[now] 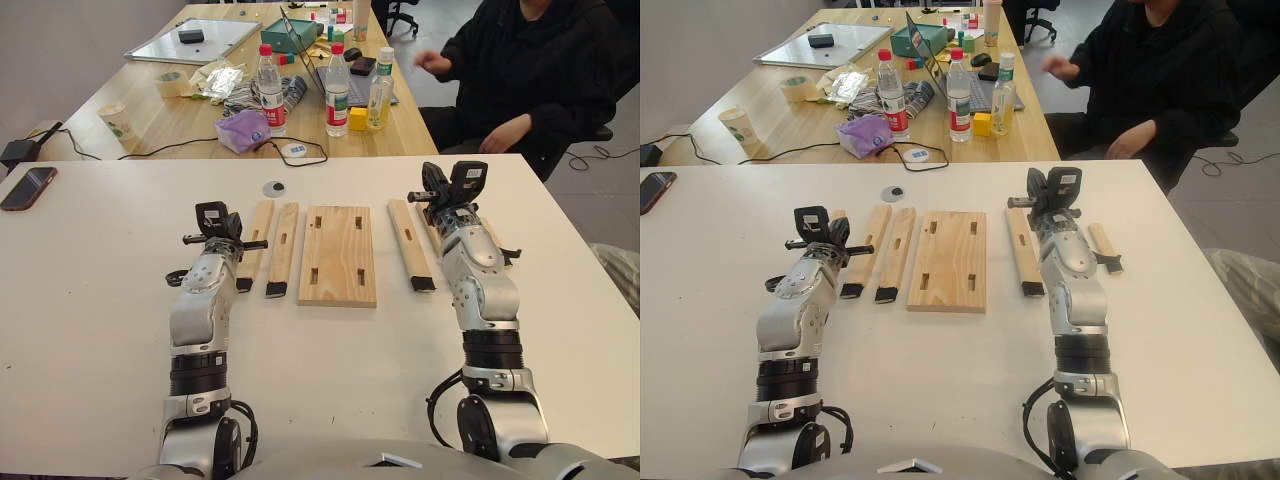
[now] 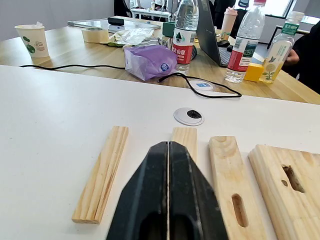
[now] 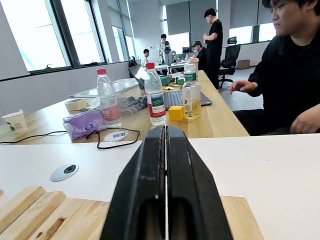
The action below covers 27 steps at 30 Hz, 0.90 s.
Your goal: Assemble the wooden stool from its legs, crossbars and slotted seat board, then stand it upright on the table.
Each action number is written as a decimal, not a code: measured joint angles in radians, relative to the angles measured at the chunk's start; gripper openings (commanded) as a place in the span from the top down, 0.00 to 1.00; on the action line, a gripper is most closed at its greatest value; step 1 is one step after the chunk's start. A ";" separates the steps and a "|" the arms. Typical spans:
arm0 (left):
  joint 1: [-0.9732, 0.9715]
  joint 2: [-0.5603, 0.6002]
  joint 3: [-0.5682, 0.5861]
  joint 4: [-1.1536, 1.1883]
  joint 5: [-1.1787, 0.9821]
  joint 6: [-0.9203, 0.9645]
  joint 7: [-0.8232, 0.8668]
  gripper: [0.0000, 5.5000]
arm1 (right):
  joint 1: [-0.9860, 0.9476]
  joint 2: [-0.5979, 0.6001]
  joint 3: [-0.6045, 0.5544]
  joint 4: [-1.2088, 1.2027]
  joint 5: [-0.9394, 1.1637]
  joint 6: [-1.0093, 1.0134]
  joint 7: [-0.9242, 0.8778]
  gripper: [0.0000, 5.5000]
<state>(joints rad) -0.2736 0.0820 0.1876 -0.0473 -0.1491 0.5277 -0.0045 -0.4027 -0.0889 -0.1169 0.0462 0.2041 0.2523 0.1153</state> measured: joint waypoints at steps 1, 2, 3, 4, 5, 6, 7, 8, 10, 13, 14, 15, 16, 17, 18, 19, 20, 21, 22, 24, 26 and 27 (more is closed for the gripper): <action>0.000 0.006 -0.011 0.005 0.004 -0.006 -0.010 1.00 | 0.004 0.000 0.001 0.000 0.000 0.001 -0.001 1.00; -0.003 0.015 -0.022 0.015 0.011 -0.008 -0.021 1.00 | 0.007 0.002 0.003 -0.001 0.000 0.002 -0.002 1.00; -0.012 0.035 -0.026 0.051 0.014 -0.009 -0.028 1.00 | 0.008 0.001 0.003 -0.001 0.000 0.002 -0.003 1.00; -0.022 0.059 -0.023 0.093 0.021 -0.008 -0.031 1.00 | 0.009 0.001 0.002 -0.001 0.000 0.002 -0.005 1.00; -0.033 0.084 -0.015 0.133 0.024 -0.008 -0.039 1.00 | 0.009 0.000 0.002 -0.001 0.000 0.002 -0.006 1.00; -0.046 0.105 -0.006 0.162 0.031 -0.009 -0.044 1.00 | 0.009 0.001 0.003 -0.001 0.000 0.002 -0.008 1.00; -0.051 0.116 0.002 0.169 0.032 -0.011 -0.046 1.00 | 0.009 0.001 0.002 -0.001 0.000 0.002 -0.009 1.00; -0.062 0.127 0.009 0.182 0.032 -0.014 -0.048 1.00 | 0.009 0.001 0.002 -0.001 0.001 0.002 -0.009 1.00; -0.074 0.135 0.009 0.186 0.033 -0.026 -0.053 1.00 | 0.010 0.001 0.002 -0.001 0.001 0.002 -0.010 1.00; -0.066 0.136 -0.025 0.174 0.044 -0.051 -0.069 1.00 | 0.017 0.000 0.004 -0.004 0.001 0.003 -0.009 1.00; -0.056 0.134 -0.032 0.165 0.048 -0.056 -0.071 1.00 | 0.018 0.000 0.004 -0.006 0.001 0.007 -0.009 1.00; -0.042 0.133 -0.037 0.159 0.053 -0.059 -0.070 1.00 | 0.019 0.000 0.005 -0.008 0.001 0.018 -0.009 1.00; -0.034 0.133 -0.037 0.159 0.055 -0.060 -0.068 1.00 | 0.022 0.000 0.008 -0.010 0.001 0.021 -0.009 1.00; -0.028 0.133 -0.036 0.161 0.055 -0.067 -0.066 1.00 | 0.023 0.000 0.010 -0.014 0.001 0.024 -0.008 1.00; -0.028 0.133 -0.034 0.166 0.055 -0.074 -0.066 1.00 | 0.023 0.000 0.012 -0.018 0.001 0.026 -0.008 1.00; -0.028 0.134 -0.033 0.176 0.055 -0.078 -0.065 1.00 | 0.023 0.000 0.013 -0.021 0.001 0.030 -0.008 1.00; -0.028 0.134 -0.031 0.182 0.055 -0.078 -0.063 1.00 | 0.023 -0.001 0.013 -0.022 0.001 0.033 -0.007 1.00; -0.028 0.134 -0.025 0.186 0.055 -0.078 -0.061 1.00 | 0.023 -0.001 0.014 -0.023 0.001 0.034 -0.006 1.00; -0.028 0.135 -0.019 0.189 0.054 -0.078 -0.059 1.00 | 0.024 -0.001 0.014 -0.023 0.001 0.034 -0.005 1.00; -0.028 0.135 -0.008 0.191 0.052 -0.078 -0.051 1.00 | 0.024 0.000 0.017 -0.024 0.001 0.035 -0.003 1.00; -0.021 0.134 0.007 0.186 0.049 -0.078 -0.046 1.00 | 0.028 0.000 0.020 -0.035 0.001 0.036 -0.005 1.00; -0.015 0.134 0.011 0.182 0.046 -0.078 -0.046 1.00 | 0.034 0.001 0.020 -0.045 0.001 0.036 -0.008 1.00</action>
<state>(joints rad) -0.2886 0.2160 0.1988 0.1351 -0.1027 0.4496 -0.0501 -0.3682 -0.0881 -0.0973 0.0014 0.2048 0.2885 0.1072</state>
